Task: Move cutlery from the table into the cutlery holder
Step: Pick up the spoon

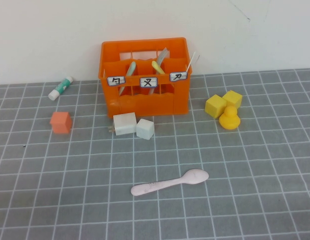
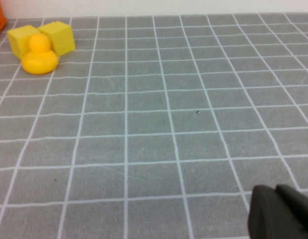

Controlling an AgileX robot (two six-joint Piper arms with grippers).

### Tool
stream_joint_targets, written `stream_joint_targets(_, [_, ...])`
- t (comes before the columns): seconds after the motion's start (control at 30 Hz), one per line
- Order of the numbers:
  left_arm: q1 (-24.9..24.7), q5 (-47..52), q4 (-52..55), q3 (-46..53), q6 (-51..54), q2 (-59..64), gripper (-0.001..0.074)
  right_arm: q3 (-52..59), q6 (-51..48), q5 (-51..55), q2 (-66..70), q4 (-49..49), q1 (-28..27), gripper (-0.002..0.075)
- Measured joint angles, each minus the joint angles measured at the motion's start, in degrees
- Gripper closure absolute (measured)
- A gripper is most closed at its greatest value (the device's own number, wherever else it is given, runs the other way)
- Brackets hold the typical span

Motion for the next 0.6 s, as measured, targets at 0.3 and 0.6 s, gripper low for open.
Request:
stream_joint_targets(0.3, [0.0, 31.58, 10.13, -25.32, 30.01, 24.99, 0.0736, 0.0, 0.0, 0.1, 0.0, 0.0, 0.0, 0.0729])
stream_joint_targets(0.6, [-6.02, 47.67, 13.64, -48.72, 53.38, 53.95, 0.0736, 0.0, 0.0, 0.1, 0.0, 0.0, 0.0, 0.0729])
